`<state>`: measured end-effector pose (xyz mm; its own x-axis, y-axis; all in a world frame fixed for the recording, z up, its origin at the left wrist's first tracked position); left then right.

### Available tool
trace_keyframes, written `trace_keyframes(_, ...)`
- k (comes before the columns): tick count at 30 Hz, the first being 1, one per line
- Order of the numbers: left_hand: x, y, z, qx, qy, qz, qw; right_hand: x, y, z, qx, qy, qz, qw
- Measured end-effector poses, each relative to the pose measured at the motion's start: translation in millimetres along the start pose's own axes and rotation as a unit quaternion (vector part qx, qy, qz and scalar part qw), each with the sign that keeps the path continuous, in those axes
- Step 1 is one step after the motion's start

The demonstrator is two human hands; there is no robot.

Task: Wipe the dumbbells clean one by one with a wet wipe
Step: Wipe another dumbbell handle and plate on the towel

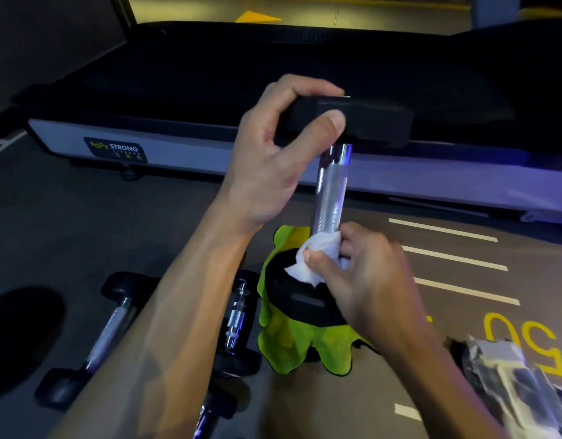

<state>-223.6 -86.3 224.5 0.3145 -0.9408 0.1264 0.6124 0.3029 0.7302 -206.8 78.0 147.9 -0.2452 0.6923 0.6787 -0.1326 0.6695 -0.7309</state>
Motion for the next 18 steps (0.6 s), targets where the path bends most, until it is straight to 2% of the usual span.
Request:
trace_keyframes(2, -4.3, 1.5, 0.7, -0.007, -0.014, -0.001, 1.0, -0.7, 14.9, 14.7, -0.032, -0.114, 0.173, 0.978)
trace_keyframes(4, -8.5, 2.2, 1.9, -0.01, -0.02, 0.002, 1.0, -1.6, 24.3, 26.4, -0.061, -0.238, 0.323, 0.914)
trace_keyframes(6, -13.2, 2.2, 4.2, -0.008, -0.024, -0.002, 1.0, -2.7, 25.5, 31.1, -0.05, -0.283, 0.384, 0.877)
trace_keyframes(8, -16.1, 2.1, 6.3, -0.001, -0.027, -0.009, 1.0, -2.4, 29.9, 34.0, -0.033, -0.265, 0.416, 0.869)
trace_keyframes(10, -15.9, 1.7, 7.0, 0.008, -0.028, -0.011, 1.0, -2.8, 32.5, 33.0, -0.038, -0.225, 0.422, 0.877)
trace_keyframes(13, -12.4, 2.0, 4.8, 0.01, -0.02, -0.02, 1.0, -8.0, 39.0, 26.6, -0.061, -0.178, 0.361, 0.913)
trace_keyframes(16, -9.7, 2.7, 2.4, 0.009, -0.01, -0.021, 1.0, 2.4, 44.5, 16.6, -0.085, -0.017, 0.216, 0.973)
trace_keyframes(18, -10.1, 3.5, 2.1, 0.006, -0.01, -0.014, 1.0, 15.2, 38.0, 7.3, -0.071, 0.07, 0.15, 0.984)
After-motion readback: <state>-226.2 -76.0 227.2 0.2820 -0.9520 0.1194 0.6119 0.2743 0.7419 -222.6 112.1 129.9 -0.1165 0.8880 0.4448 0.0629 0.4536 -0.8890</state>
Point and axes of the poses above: each hand's wrist, its own z-axis towards the middle knuckle, its own x-axis out of the back of the hand, y = z × x, the point moved 3 cm from there along z, towards the middle knuckle, and after that the axes turned 13 degrees about -x, right-handed, at the moved point
